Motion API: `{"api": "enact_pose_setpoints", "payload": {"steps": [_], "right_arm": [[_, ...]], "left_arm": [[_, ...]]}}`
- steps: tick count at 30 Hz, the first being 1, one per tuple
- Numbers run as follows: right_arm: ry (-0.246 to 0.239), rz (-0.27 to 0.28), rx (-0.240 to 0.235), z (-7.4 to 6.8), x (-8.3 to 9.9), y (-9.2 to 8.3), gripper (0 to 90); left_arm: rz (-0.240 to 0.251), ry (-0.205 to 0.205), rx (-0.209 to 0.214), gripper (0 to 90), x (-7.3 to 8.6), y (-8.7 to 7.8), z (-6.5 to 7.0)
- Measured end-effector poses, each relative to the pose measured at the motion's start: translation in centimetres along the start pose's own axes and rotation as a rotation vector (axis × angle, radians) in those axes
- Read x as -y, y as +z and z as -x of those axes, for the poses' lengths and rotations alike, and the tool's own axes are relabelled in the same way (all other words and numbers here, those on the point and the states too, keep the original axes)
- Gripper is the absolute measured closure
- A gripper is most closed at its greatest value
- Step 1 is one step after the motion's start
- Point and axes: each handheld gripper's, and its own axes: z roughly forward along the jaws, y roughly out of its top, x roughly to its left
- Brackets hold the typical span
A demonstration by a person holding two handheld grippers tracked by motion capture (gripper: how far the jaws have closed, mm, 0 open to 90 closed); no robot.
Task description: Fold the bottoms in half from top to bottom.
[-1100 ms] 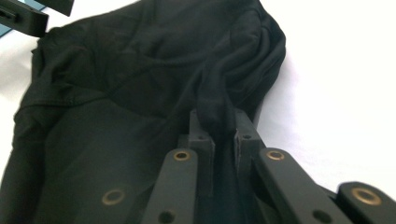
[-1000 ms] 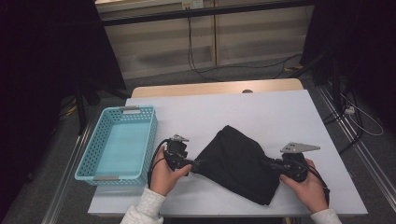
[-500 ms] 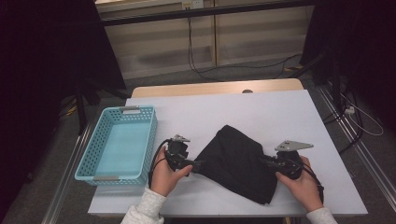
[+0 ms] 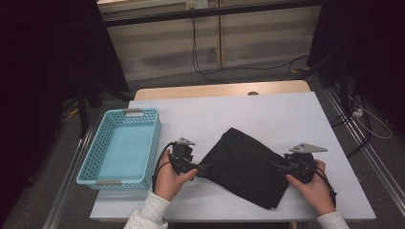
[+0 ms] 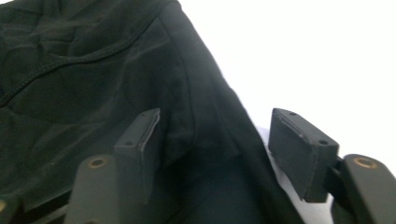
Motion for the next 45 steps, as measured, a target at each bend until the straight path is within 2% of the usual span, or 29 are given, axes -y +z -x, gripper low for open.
{"api": "enact_pose_setpoints", "payload": {"steps": [2, 3, 6, 7, 8, 13, 15, 17, 18, 19, 20, 21, 22, 23, 25, 26, 28, 32, 34, 36, 41, 42, 45], "right_arm": [[0.002, 0.0, -0.014, -0.2, 0.0, -0.1, 48.6], [-0.003, 0.002, -0.035, -0.4, 0.1, -0.1, 57.0], [0.002, 0.005, -0.074, -0.6, 0.1, 0.1, 70.3], [0.001, 0.004, -0.117, -0.6, 0.1, 0.1, 80.0], [0.006, 0.005, -0.131, -0.7, 0.1, 0.2, 80.2], [-0.021, 0.008, -0.13, -0.9, 0.1, 0.0, 80.7], [-0.007, 0.003, -0.155, -0.9, 0.2, -0.1, 80.7], [0.004, 0.003, -0.156, -0.9, 0.3, -0.2, 80.8], [0.003, 0.004, -0.153, -0.9, 0.3, -0.2, 80.8], [-0.007, 0.004, -0.145, -1.0, 0.3, -0.2, 80.9], [-0.013, 0.004, -0.141, -1.1, 0.3, -0.2, 80.9], [-0.018, 0.004, -0.135, -1.2, 0.3, -0.3, 81.0], [-0.02, 0.004, -0.133, -1.2, 0.2, -0.3, 81.0], [-0.016, 0.004, -0.135, -1.2, 0.3, -0.3, 81.0], [0.001, 0.01, -0.146, -1.1, 0.4, -0.3, 81.1], [0.011, 0.013, -0.149, -1.0, 0.5, -0.4, 81.1], [0.007, 0.019, -0.147, -1.1, 0.6, -0.4, 81.1], [-0.023, 0.023, -0.124, -1.6, 0.6, -0.5, 81.1], [-0.021, 0.025, -0.121, -1.8, 0.7, -0.5, 81.1], [-0.02, 0.027, -0.117, -1.8, 0.8, -0.6, 81.1], [-0.038, 0.032, -0.104, -2.1, 0.8, -0.8, 81.2], [-0.036, 0.034, -0.103, -2.1, 0.9, -0.8, 81.2], [-0.014, 0.036, -0.122, -1.8, 1.0, -1.0, 81.3]], "left_arm": [[-0.002, -0.001, -0.002, 16.6, 0.0, 0.0, 0.0], [-0.002, 0.001, 0.0, 16.6, 0.0, 0.0, 0.0], [-0.005, -0.001, 0.003, 16.5, 0.0, 0.1, -0.1], [-0.005, -0.001, 0.004, 16.3, 0.0, 0.1, -0.1], [-0.005, -0.002, 0.006, 16.2, 0.0, 0.1, -0.1], [-0.007, -0.007, 0.007, 13.5, 0.1, 0.3, -0.1], [-0.016, 0.0, 0.009, 12.4, 0.1, 0.6, 0.0], [-0.03, -0.008, 0.005, 12.6, 0.2, 1.1, -0.1], [-0.04, -0.005, 0.01, 14.8, 0.3, 1.4, -0.1], [-0.032, 0.001, -0.004, 16.9, 0.4, 1.5, 0.0], [-0.042, 0.03, -0.027, 18.9, 0.4, 1.4, 0.3], [-0.048, 0.049, -0.042, 24.2, 0.4, 1.4, 0.4], [-0.05, 0.051, -0.049, 29.9, 0.4, 1.3, 0.5], [-0.052, 0.047, -0.045, 35.0, 0.4, 1.2, 0.5], [-0.064, 0.073, -0.042, 43.1, 0.5, 1.1, 0.8], [-0.077, 0.059, -0.018, 50.6, 0.5, 1.0, 0.9], [-0.092, 0.049, -0.006, 64.4, 0.6, 1.0, 1.1], [-0.125, 0.013, 0.017, 77.4, 0.5, 0.9, 1.0], [-0.123, -0.008, 0.021, 80.1, 0.4, 1.0, 1.1], [-0.142, -0.017, 0.027, 82.2, 0.2, 1.0, 1.1], [-0.24, -0.013, 0.017, 84.4, -0.9, 0.9, 1.2], [-0.259, 0.0, 0.014, 84.6, -1.1, 0.7, 1.1], [-0.268, 0.0, 0.011, 85.0, -1.7, 0.3, 0.9]]}}
